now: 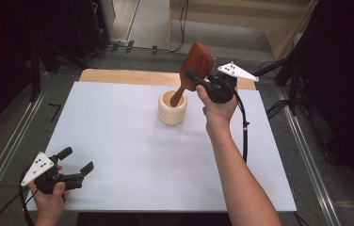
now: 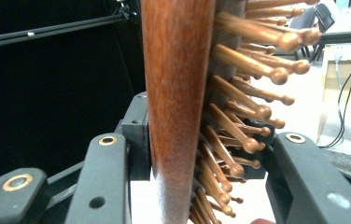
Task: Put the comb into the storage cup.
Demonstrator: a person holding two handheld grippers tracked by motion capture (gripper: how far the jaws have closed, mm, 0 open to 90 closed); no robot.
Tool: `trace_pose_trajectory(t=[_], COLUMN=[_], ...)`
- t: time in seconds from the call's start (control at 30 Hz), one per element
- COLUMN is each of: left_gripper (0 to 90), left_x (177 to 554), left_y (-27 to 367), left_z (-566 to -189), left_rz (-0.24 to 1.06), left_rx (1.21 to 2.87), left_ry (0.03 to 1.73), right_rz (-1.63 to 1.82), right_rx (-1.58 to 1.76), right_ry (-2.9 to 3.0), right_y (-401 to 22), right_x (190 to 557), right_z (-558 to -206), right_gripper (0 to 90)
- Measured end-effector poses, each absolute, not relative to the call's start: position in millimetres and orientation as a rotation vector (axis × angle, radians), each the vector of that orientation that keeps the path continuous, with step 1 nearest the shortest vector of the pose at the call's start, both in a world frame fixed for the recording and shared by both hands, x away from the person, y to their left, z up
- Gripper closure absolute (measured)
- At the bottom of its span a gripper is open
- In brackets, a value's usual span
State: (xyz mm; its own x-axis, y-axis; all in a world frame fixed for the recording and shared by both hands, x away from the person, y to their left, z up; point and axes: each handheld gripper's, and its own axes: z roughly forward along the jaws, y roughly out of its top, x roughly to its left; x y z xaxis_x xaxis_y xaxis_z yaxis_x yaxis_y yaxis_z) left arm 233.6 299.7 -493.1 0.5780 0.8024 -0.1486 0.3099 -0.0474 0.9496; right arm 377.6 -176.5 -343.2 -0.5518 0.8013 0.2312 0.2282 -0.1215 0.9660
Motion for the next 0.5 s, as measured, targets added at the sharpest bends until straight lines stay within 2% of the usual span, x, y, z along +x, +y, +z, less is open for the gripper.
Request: trace_pose_trajectory(t=[0.5], left_gripper=[0.0], left_x=[234], left_y=[300], left_z=[-493], left_rz=[0.518], left_rx=[1.623], left_ry=[0.944], right_rz=[1.650], right_rx=[1.172], right_ry=[1.709], right_y=[-162], right_x=[397], right_z=[-364], right_gripper=[53.7])
